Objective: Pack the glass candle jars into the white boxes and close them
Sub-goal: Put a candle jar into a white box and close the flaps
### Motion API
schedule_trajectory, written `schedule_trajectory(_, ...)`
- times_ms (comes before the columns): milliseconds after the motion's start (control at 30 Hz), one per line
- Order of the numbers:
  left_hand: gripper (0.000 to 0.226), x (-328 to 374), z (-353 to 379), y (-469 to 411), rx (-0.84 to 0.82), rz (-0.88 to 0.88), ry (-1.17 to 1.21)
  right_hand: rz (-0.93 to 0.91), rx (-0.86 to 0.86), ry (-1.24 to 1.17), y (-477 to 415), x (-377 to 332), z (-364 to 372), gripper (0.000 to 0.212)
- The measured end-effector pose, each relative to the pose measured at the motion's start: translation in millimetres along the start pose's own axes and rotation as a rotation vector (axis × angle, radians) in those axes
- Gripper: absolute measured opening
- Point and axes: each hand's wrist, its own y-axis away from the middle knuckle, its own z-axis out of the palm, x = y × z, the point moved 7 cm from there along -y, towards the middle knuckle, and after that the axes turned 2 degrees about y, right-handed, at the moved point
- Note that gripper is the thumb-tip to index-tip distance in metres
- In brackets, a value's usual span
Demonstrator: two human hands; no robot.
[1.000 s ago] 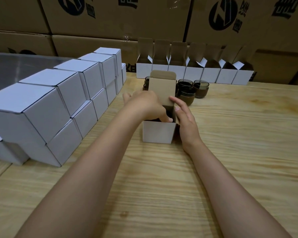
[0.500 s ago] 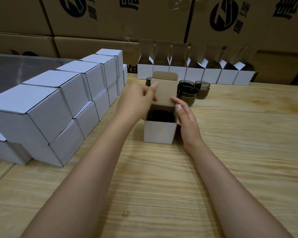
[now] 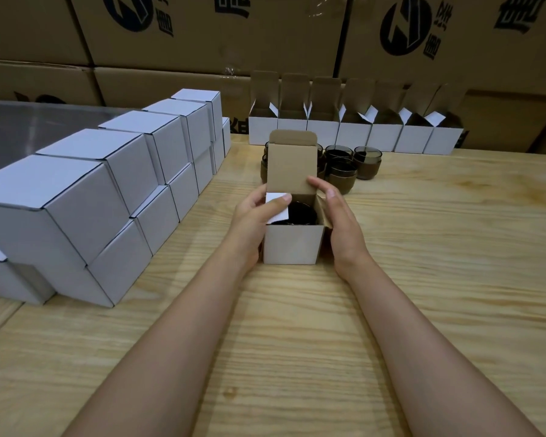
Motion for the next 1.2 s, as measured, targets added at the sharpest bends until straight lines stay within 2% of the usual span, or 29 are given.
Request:
schedule_trajectory(67, 0.035, 0, -2, 0, 0.017, 0.002, 0.019, 0.022, 0.003, -0.094, -2, 0, 0, 0.033)
schedule_trajectory(200, 0.036, 0, 0, 1, 0.031, 0.001, 0.049, 0.181, 0.006, -0.749, -6, 5, 1, 0.043)
schedule_trajectory(267, 0.035, 0, 2, 1, 0.033, 0.002, 0.064, 0.204, 0.014, -0.851, -5, 7, -1, 0.048)
schedule_trajectory(367, 0.034, 0, 3, 1, 0.045, 0.022, 0.058, 0.197, -0.022, -0.754, -6, 7, 3, 0.06)
schedule_trajectory(533, 0.03, 0, 4, 4, 0.071, 0.044, 0.075, 0.114, -0.094, -0.36, -3, 3, 12, 0.067)
schedule_trajectory(667, 0.034, -2, 1, 4, 0.117, 0.047, 0.085, 0.074, -0.09, -0.341, -3, -3, 13, 0.057)
schedule_trajectory(767, 0.021, 0, -1, 4, 0.152, 0.097, 0.083, 0.052, -0.096, -0.379, 2, -6, 12, 0.053)
schedule_trajectory(800, 0.017, 1, -2, 4, 0.172, 0.127, 0.078, 0.052, -0.104, -0.386, 2, -8, 13, 0.058)
schedule_trajectory(900, 0.018, 0, -9, 7, 0.243, 0.169, 0.057, 0.099, -0.124, -0.379, 4, -9, 16, 0.093)
schedule_trajectory(967, 0.017, -2, -11, 8, 0.262, 0.162, 0.053, 0.113, -0.118, -0.373, 6, -10, 19, 0.1)
schedule_trajectory(1033, 0.018, -2, -11, 9, 0.265, 0.168, 0.043, 0.12, -0.092, -0.368, 6, -8, 18, 0.085)
schedule_trajectory(1133, 0.023, -2, -10, 11, 0.273, 0.176, 0.069, 0.101, -0.075, -0.329, 5, -5, 14, 0.048)
schedule_trajectory(1200, 0.026, -2, -8, 11, 0.256, 0.164, 0.109, 0.057, -0.084, -0.285, 6, -5, 12, 0.035)
